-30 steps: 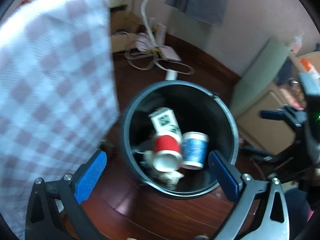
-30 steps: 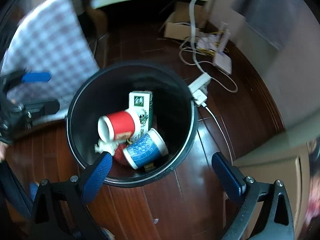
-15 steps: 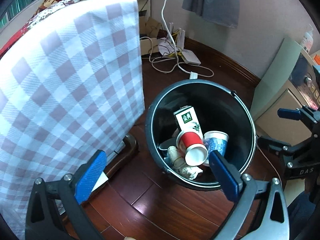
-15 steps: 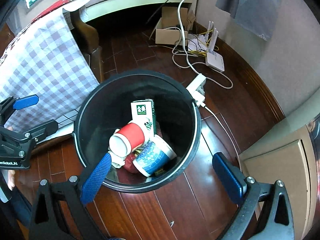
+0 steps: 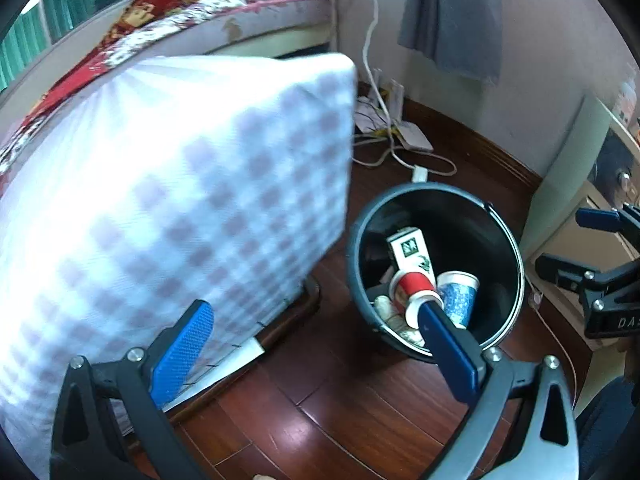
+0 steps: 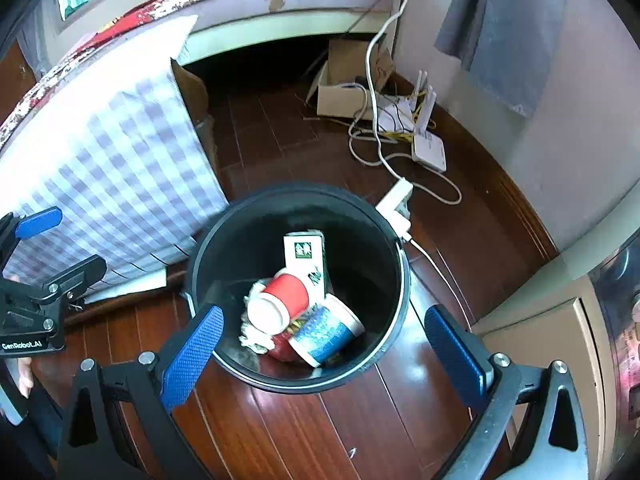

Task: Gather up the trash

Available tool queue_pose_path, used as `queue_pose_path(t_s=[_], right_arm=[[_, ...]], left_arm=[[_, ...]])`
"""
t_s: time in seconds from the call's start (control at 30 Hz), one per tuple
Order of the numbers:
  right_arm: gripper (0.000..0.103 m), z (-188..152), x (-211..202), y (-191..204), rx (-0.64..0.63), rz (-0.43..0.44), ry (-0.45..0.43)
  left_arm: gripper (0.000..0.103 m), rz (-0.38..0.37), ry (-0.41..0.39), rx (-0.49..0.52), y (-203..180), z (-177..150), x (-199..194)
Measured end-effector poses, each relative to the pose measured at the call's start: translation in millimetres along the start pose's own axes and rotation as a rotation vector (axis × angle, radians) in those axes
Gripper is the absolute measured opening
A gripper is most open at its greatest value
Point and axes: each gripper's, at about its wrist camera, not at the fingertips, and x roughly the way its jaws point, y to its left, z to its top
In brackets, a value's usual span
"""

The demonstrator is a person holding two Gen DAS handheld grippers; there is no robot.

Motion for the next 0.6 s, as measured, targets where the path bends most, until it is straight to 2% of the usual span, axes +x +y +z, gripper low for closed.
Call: queue_pose_path(t_s=[0.47,0.6], right_arm=[[0.102,19.7,-53.1,51.7,-0.01,0.01,-0.062],[0.102,23.4,-81.4,67.4,-0.032,0.004,-0.107]], left_arm=[[0.102,0.069,-0.077,-0.066,41.8,-7.5,-63.9],[0.102,0.097,-0.113,-0.088,53.0,-9.7,-88.8]])
